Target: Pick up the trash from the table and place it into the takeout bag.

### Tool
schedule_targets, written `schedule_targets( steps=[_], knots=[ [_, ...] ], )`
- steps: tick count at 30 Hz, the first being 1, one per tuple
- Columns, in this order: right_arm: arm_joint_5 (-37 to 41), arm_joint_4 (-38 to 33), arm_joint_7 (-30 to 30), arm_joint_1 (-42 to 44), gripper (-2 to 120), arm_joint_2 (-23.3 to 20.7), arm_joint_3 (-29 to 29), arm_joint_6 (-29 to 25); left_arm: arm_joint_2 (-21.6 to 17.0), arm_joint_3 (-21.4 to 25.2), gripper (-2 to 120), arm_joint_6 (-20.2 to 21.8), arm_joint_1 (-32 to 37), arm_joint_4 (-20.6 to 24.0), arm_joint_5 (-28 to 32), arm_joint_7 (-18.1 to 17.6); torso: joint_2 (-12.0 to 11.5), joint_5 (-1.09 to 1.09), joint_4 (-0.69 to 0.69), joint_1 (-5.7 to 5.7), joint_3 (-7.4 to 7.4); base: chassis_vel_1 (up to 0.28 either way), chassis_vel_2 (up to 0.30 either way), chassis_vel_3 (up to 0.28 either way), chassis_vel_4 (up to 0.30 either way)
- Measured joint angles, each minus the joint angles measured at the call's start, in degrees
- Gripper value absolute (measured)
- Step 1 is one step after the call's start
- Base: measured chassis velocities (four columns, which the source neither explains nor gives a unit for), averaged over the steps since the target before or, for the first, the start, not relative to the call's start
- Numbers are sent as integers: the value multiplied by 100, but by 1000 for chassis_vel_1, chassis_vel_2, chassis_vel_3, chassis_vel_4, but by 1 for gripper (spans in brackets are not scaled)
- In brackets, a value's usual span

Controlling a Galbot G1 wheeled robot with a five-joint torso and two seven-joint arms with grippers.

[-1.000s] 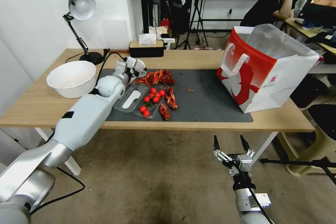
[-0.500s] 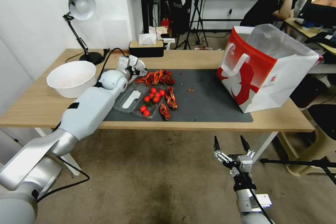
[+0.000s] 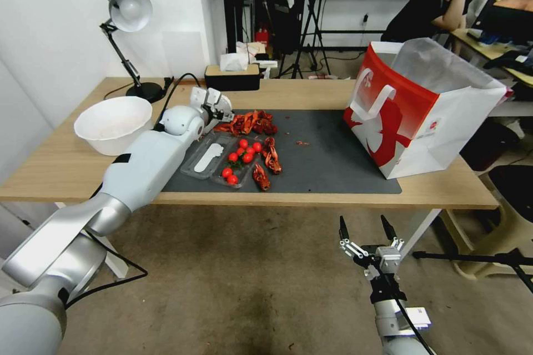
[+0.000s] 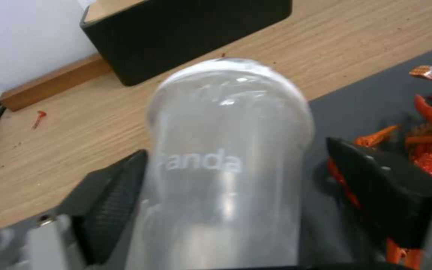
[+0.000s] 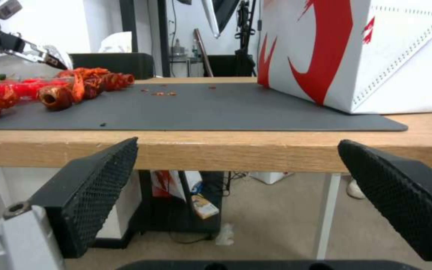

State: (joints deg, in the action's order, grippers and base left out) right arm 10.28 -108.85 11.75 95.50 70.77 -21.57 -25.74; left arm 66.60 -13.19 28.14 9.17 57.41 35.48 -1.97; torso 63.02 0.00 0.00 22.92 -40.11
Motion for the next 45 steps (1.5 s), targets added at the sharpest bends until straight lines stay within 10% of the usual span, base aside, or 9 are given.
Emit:
schedule_targets(
  steps=[18,31,45],
  knots=[
    [5,52,0,-49,100,9,13,4,68,82,32,-149,55,-113,57,-18,1,0,0,0,1,0,0,0,0],
    [-7,74,-13,-28,100,8,29,-13,50,108,5,-500,-359,1048,1037,-225,0,0,1,0,0,0,0,0,0],
    [-48,-58,-14,123,100,100,-12,-63,1348,-1177,0,-446,-1845,1799,2641,-451,0,1,0,0,0,0,0,0,0]
  ],
)
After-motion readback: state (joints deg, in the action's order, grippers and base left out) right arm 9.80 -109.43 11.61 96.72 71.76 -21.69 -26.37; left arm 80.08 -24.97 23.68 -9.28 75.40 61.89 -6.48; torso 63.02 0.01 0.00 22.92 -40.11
